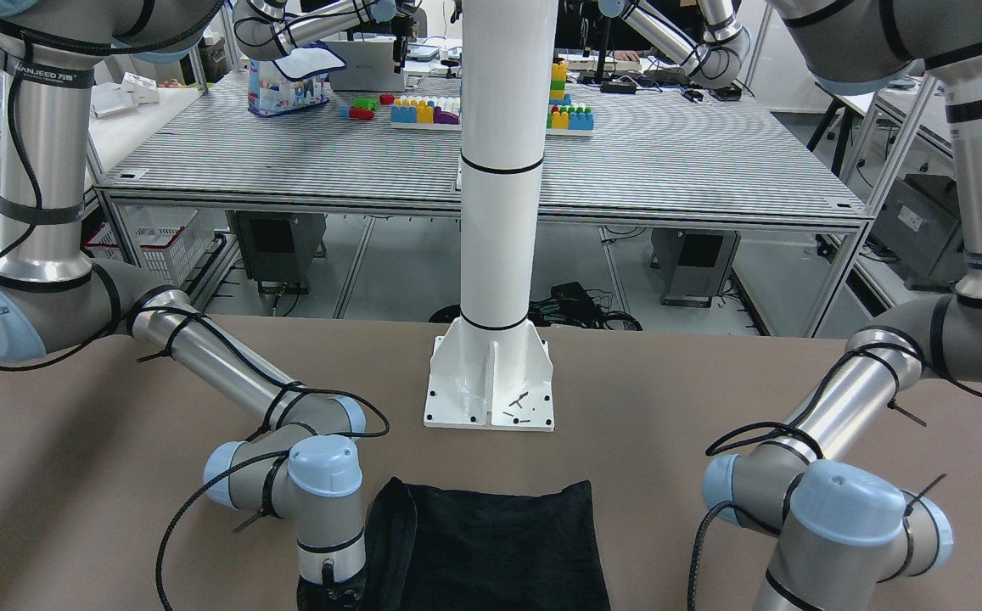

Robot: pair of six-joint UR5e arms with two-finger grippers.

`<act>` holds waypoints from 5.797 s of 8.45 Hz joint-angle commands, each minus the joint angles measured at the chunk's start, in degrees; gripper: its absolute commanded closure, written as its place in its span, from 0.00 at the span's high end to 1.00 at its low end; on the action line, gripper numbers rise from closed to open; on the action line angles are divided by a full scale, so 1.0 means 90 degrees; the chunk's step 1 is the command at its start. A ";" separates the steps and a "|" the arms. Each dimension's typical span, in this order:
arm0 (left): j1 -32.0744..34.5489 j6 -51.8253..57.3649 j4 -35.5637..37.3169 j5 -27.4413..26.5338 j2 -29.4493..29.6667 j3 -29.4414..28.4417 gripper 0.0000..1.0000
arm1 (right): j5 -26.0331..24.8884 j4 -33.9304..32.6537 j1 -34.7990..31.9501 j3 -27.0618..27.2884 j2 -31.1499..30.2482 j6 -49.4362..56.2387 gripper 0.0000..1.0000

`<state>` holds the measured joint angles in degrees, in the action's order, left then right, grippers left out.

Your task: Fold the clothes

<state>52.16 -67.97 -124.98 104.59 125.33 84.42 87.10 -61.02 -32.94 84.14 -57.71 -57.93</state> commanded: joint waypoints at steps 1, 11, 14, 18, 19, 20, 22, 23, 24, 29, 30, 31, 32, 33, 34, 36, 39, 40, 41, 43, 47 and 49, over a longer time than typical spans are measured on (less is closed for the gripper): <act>0.0005 -0.0006 -0.0010 -0.0001 -0.0020 0.0014 1.00 | 0.0087 -0.0056 -0.0109 0.0901 -0.0841 0.0137 0.76; -0.0005 -0.0016 0.0000 0.0009 0.0009 0.0004 1.00 | 0.0069 -0.1181 -0.0070 0.0695 0.0257 -0.0087 0.94; -0.0014 0.0013 0.0019 -0.0001 0.0039 -0.0054 1.00 | -0.0096 -0.0701 -0.0070 0.0087 0.0318 0.0001 0.94; 0.0005 0.0033 0.0029 -0.0001 0.0214 -0.0249 1.00 | -0.0418 -0.0378 -0.0138 -0.0413 0.0426 0.0399 0.94; 0.0005 0.0033 0.0020 -0.0001 0.0224 -0.0259 1.00 | -0.0439 -0.0378 -0.0226 -0.0480 0.0416 0.0585 0.94; 0.0005 0.0033 0.0019 -0.0001 0.0224 -0.0269 1.00 | -0.0420 -0.0388 -0.0362 -0.0501 0.0387 0.0732 0.94; 0.0005 0.0023 0.0010 -0.0001 0.0234 -0.0240 1.00 | -0.0400 -0.0378 -0.0470 -0.0598 0.0250 0.0870 0.94; 0.0015 0.0023 0.0010 -0.0001 0.0224 -0.0240 1.00 | -0.0352 -0.0378 -0.0548 -0.0589 0.0192 0.0889 0.94; 0.0015 0.0013 0.0010 -0.0001 0.0224 -0.0221 1.00 | -0.0206 -0.0369 -0.0675 -0.0569 0.0133 0.1064 0.94; 0.0024 0.0003 0.0000 -0.0001 0.0214 -0.0220 1.00 | 0.0869 -0.0195 -0.1086 -0.0061 0.0483 0.0435 0.94; 0.0024 0.0013 0.0000 0.0009 0.0215 -0.0230 1.00 | 0.0869 0.0358 -0.1067 -0.0313 0.0658 0.0218 0.94; 0.0034 0.0032 -0.0010 0.0009 0.0215 -0.0230 1.00 | 0.0869 0.1272 -0.1038 -0.0934 0.0892 -0.0219 0.94; 0.0034 0.0042 -0.0010 0.0009 0.0215 -0.0249 1.00 | 0.0869 0.1939 -0.1018 -0.1665 0.1233 -0.0417 0.94; 0.0034 0.0042 -0.0010 0.0009 0.0224 -0.0250 1.00 | 0.0869 0.2255 -0.0998 -0.1924 0.1342 -0.0506 0.94; 0.0034 0.0042 -0.0010 0.0009 0.0224 -0.0250 1.00 | 0.0831 0.2268 -0.0940 -0.1936 0.1344 -0.0604 0.94; 0.0063 0.0042 0.0010 0.0009 0.0224 -0.0269 1.00 | 0.0792 0.2278 -0.0784 -0.2188 0.1324 -0.0595 0.94; 0.0073 0.0052 0.0010 0.0009 0.0224 -0.0269 1.00 | 0.0762 0.2278 -0.0627 -0.2327 0.1169 -0.0605 0.94; 0.0073 0.0052 0.0010 0.0009 0.0224 -0.0269 1.00 | 0.0791 0.2278 -0.0637 -0.2317 0.1110 -0.0614 0.94; 0.0073 0.0052 0.0010 0.0009 0.0224 -0.0269 1.00 | 0.0927 0.2307 -0.0705 -0.2133 0.0916 -0.0605 0.94; 0.0083 0.0043 -0.0010 0.0009 0.0205 -0.0260 1.00 | 0.1093 0.2259 -0.0773 -0.1733 0.0885 -0.0730 0.94; 0.0083 0.0042 -0.0049 0.0009 0.0166 -0.0240 1.00 | 0.1670 0.1967 -0.0881 -0.0088 0.0147 -0.1773 0.94; 0.0083 0.0033 -0.0049 0.0009 0.0156 -0.0220 1.00 | 0.1680 0.1907 -0.0590 0.1388 -0.0830 -0.3206 0.94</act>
<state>52.88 -67.63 -125.40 104.68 126.86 82.29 101.82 -43.18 -40.40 85.52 -57.89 -76.91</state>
